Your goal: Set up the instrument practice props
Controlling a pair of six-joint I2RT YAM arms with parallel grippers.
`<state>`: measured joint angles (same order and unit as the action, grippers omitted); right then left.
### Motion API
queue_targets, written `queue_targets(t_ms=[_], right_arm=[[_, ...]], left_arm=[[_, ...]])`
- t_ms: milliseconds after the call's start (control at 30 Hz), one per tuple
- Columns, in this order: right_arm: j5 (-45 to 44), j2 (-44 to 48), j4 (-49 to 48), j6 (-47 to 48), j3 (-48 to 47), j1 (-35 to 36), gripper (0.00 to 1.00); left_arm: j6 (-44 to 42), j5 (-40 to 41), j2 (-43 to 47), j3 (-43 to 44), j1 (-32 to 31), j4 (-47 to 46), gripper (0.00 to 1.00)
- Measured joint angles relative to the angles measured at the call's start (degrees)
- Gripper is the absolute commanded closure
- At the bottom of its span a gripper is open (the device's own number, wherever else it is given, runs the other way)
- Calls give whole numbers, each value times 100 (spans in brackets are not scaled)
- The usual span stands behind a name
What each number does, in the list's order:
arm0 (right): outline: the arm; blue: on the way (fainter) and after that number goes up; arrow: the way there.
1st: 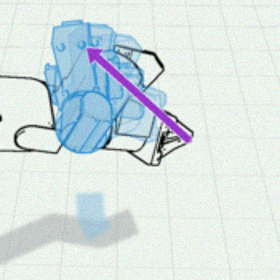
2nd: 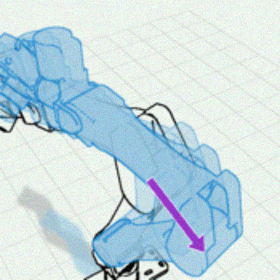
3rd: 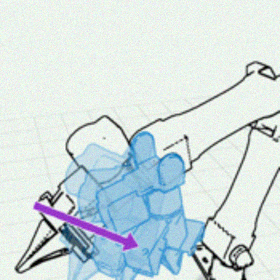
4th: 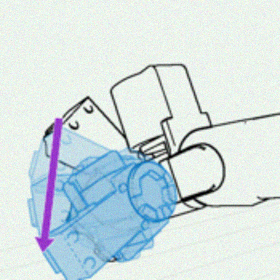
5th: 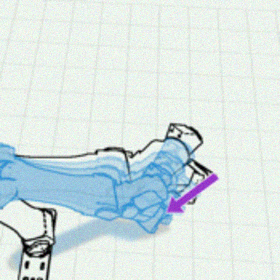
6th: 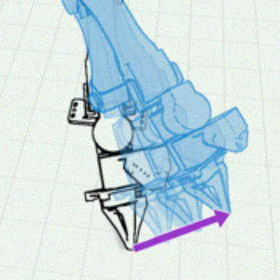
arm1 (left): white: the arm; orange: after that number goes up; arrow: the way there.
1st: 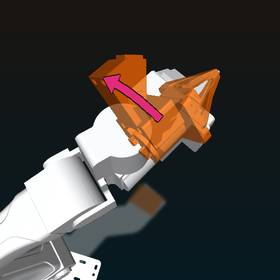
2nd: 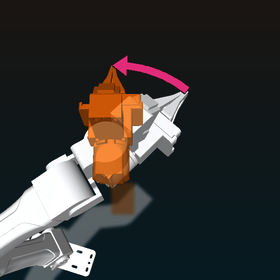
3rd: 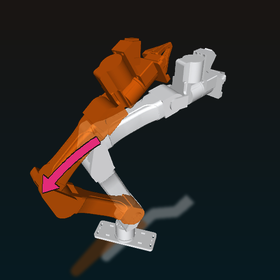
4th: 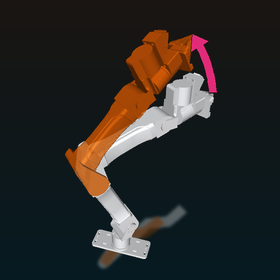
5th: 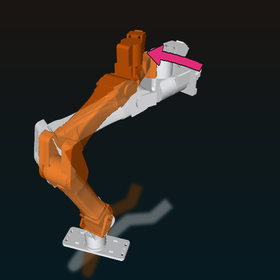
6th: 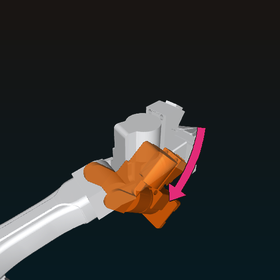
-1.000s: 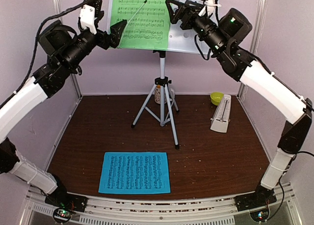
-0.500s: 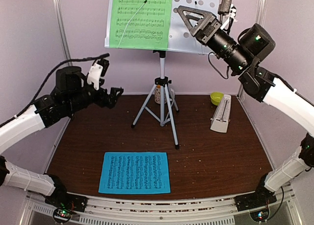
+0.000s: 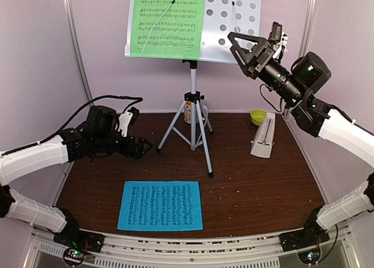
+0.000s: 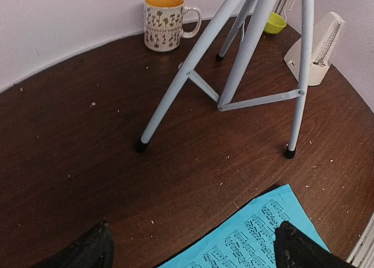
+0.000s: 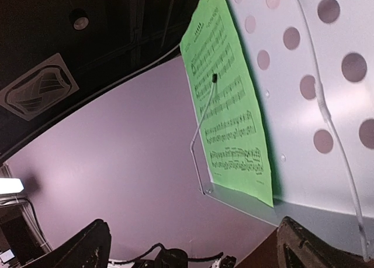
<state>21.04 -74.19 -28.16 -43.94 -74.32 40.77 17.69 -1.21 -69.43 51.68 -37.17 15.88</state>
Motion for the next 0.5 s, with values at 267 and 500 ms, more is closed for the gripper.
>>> queue_targets(t_ms=[267,500], right_arm=[[597,-15,1329,538,1244,-192,15],[1034,-732,1869,678,2376,-192,27]], left_arm=[[538,-636,50,-791,448,-74,2],[671,-953,-57,-927,575,-162,2]])
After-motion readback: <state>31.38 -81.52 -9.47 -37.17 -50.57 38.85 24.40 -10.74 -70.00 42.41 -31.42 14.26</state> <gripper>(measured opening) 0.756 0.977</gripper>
